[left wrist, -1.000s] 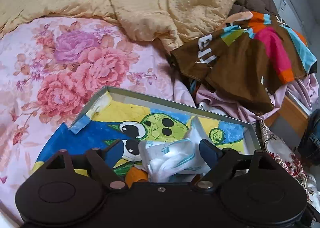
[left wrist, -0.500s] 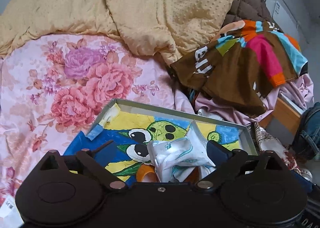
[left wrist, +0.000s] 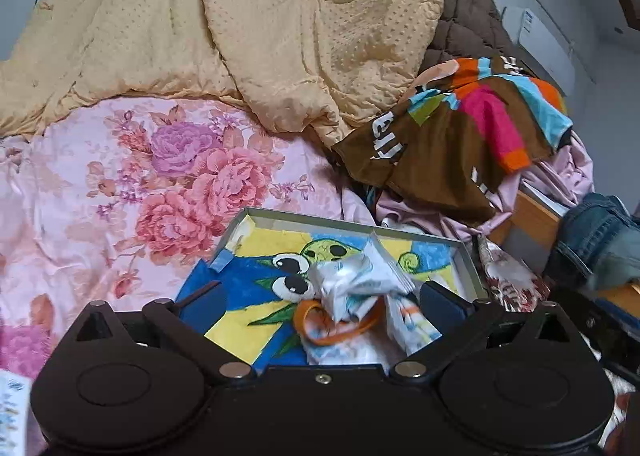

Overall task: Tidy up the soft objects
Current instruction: 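Open both tools to release the white packet and figure in the tray, then withdraw both tools from the tray toward the burlap bag and white cloth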

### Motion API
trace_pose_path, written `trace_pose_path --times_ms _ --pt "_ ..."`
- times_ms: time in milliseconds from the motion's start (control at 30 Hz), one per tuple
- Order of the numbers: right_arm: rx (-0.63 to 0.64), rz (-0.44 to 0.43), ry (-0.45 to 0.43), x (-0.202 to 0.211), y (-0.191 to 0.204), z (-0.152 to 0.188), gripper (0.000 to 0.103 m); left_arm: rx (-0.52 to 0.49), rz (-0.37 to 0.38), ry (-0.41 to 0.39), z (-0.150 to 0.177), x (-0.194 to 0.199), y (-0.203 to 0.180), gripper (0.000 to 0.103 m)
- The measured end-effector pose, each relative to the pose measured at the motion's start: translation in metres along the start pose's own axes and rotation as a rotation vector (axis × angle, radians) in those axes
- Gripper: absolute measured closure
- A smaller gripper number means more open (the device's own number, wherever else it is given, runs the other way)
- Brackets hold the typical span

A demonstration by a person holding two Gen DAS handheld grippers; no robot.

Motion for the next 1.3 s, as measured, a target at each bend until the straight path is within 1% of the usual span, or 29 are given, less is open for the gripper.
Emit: trace_pose_path --times_ms 133,233,400,500,667,833,1033,1167,1300 --pt "0.015 -0.018 -0.008 0.017 0.012 -0.007 0.000 -0.024 0.006 -0.004 0.000 0.031 0.005 0.001" --pt "0.018 -0.030 -0.010 0.033 0.022 -0.007 0.000 -0.017 0.004 -0.013 0.002 0.052 0.009 0.001" --pt "0.025 -0.047 -0.005 0.062 0.038 -0.004 0.000 0.023 0.014 -0.008 0.008 0.084 0.018 0.001" --pt "0.025 -0.061 -0.005 0.078 0.047 -0.001 0.000 0.028 0.016 -0.005 0.012 0.102 0.024 0.001" --pt "0.034 -0.078 -0.001 0.100 0.061 0.006 0.000 0.004 0.006 -0.005 0.022 0.131 0.037 0.001" --pt "0.055 -0.095 0.032 0.116 0.075 0.019 0.000 -0.031 -0.002 -0.013 0.037 0.160 0.050 0.001" --pt "0.074 -0.119 0.070 0.131 0.088 0.034 0.000 -0.087 -0.002 0.010 0.058 0.180 0.064 0.001" --pt "0.075 -0.141 0.107 0.136 0.096 0.046 0.000 -0.082 -0.011 0.040 0.068 0.184 0.076 0.001" --pt "0.091 -0.173 0.154 0.135 0.106 0.059 0.000 -0.119 -0.009 0.071 0.079 0.186 0.086 0.001"
Point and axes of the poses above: each gripper's, at about its wrist camera, not at the fingertips, and x roughly against the way its jaws point, y to its left, z to its underside, the point moved 4 cm from there along -x, roughly the way its jaws point, and after that the axes turned 12 degrees about -y, right-handed, at the moved point
